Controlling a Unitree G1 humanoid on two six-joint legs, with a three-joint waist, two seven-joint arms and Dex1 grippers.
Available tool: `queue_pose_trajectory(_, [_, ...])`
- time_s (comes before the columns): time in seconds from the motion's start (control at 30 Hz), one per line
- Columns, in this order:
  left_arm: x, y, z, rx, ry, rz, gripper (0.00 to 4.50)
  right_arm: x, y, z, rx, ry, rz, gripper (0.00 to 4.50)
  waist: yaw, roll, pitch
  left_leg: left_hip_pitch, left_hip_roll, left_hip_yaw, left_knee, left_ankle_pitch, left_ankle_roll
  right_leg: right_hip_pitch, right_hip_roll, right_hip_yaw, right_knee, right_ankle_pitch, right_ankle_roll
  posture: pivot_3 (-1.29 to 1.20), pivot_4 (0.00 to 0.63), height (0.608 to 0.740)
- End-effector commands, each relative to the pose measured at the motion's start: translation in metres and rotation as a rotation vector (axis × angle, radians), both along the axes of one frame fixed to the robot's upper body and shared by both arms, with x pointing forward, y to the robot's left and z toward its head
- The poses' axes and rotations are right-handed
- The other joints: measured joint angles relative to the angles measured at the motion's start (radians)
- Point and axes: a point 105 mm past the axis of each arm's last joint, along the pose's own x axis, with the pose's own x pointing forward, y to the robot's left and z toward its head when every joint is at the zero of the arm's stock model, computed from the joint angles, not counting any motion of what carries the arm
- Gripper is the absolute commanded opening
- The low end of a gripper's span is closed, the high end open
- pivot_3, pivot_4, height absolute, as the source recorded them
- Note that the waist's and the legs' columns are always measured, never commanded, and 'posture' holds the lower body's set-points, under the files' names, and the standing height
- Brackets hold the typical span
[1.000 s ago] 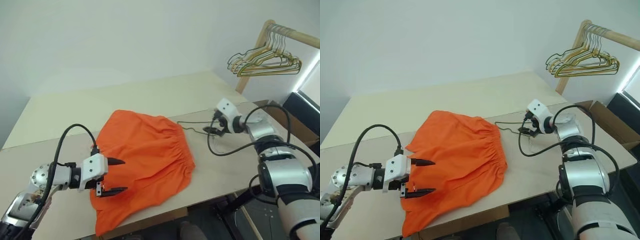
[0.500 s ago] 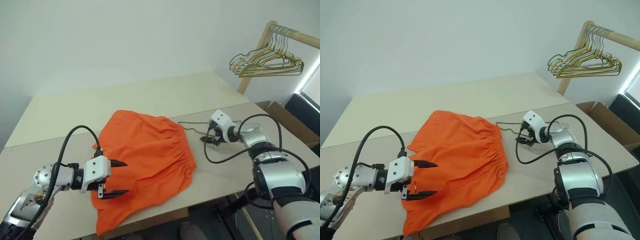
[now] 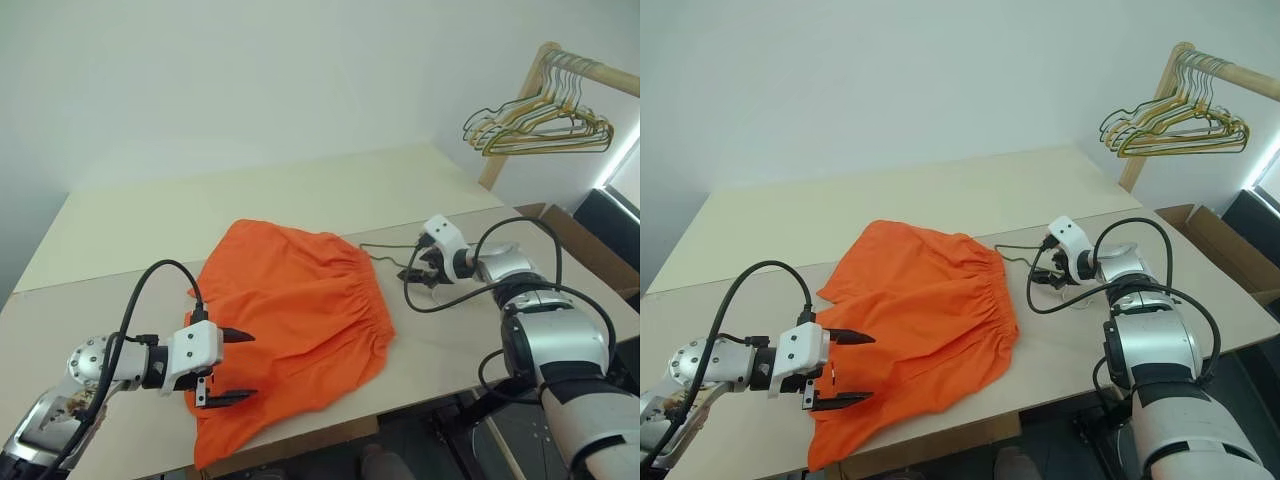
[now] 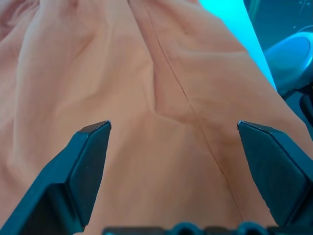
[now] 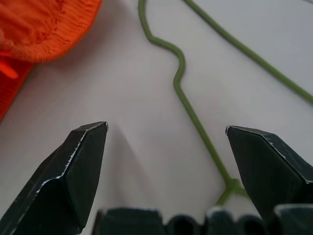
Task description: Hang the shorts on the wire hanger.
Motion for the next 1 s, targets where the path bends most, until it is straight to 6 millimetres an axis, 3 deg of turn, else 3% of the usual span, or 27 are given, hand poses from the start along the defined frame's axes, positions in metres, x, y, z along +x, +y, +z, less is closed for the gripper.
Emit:
queue_pose_trajectory(0.03, [0.001, 0.002, 0.006, 0.028, -0.035, -0.003, 4.50, 0.003, 0.005, 0.007, 0.001, -0.004, 0.012, 4.47, 0.006, 0.000, 0.000, 0.000, 0.000, 0.000, 0.000, 0.000, 0.000, 0.000, 0.000, 0.000, 0.000, 0.000, 0.000, 0.03, 0.000, 0.740])
queue_pose_trajectory(0.27, [0.000, 0.000, 0.003, 0.038, -0.034, -0.005, 4.50, 0.007, 0.005, 0.010, 0.054, -0.006, -0.059, 4.47, 0.017, 0.000, 0.000, 0.000, 0.000, 0.000, 0.000, 0.000, 0.000, 0.000, 0.000, 0.000, 0.000, 0.000, 0.000, 0.04, 0.000, 0.740])
queue_pose_trajectory(0.5, [0.002, 0.000, 0.001, 0.047, -0.038, -0.007, 4.50, 0.011, -0.008, 0.014, 0.150, 0.017, -0.251, 4.47, 0.033, 0.000, 0.000, 0.000, 0.000, 0.000, 0.000, 0.000, 0.000, 0.000, 0.000, 0.000, 0.000, 0.000, 0.000, 0.03, 0.000, 0.740])
queue_pose_trajectory(1.0, [-0.001, 0.000, -0.006, 0.093, -0.026, -0.021, 4.50, -0.031, -0.024, -0.011, 0.013, 0.305, -0.048, 4.47, 0.036, 0.000, -0.001, 0.000, 0.000, 0.000, 0.000, -0.001, 0.001, 0.001, 0.000, -0.001, -0.001, 0.000, 0.000, 0.02, 0.000, 0.740])
